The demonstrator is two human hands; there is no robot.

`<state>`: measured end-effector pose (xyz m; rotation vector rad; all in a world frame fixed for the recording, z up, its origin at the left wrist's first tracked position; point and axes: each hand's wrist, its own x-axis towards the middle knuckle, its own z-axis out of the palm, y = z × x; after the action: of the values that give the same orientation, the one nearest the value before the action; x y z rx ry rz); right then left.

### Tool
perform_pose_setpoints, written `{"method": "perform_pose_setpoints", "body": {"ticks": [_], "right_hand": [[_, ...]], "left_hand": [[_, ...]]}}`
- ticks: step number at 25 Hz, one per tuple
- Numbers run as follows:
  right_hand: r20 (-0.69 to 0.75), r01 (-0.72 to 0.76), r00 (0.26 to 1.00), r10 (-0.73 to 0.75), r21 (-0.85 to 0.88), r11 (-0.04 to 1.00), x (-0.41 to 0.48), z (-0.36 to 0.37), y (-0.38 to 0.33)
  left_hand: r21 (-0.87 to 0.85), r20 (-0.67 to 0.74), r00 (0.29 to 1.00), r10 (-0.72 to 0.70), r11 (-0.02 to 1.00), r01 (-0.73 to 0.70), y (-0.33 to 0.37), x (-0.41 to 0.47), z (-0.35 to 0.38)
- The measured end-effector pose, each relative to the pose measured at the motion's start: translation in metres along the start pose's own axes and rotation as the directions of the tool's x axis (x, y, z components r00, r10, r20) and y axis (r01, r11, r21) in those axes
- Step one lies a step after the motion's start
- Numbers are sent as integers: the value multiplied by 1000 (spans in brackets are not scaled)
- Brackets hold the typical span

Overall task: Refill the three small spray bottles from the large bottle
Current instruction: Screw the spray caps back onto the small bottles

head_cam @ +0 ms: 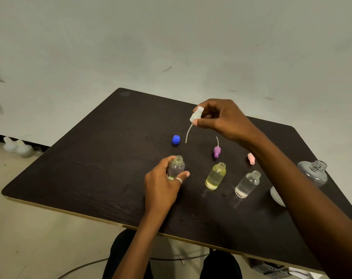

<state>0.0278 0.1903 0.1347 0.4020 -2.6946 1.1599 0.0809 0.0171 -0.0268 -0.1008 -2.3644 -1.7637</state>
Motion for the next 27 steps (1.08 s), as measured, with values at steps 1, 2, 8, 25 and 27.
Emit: {"method": "perform_pose_setpoints", "body": {"ticks": [1,2,8,25,27], "right_hand": [[20,-14,1000,12,99,995,-8,-5,-10],[44,-11,999,5,133,991,-15,-8,-20],[144,92,987,-70,-153,984,-30,-6,-50],[359,191,932,-46,-381,904,-25,33,-39],[384,211,922,-42,-410,888,-25,42,-36]], "left_hand": [[0,1,1000,-3,1000,3,1,0,0],[0,0,1000,-4,1000,4,2,0,-1],[21,15,1000,8,1000,-9,4,0,-4],[29,26,1000,10,1000,-11,5,-1,-4],[38,30,1000,7,999,-8,5,-1,-5]]}}
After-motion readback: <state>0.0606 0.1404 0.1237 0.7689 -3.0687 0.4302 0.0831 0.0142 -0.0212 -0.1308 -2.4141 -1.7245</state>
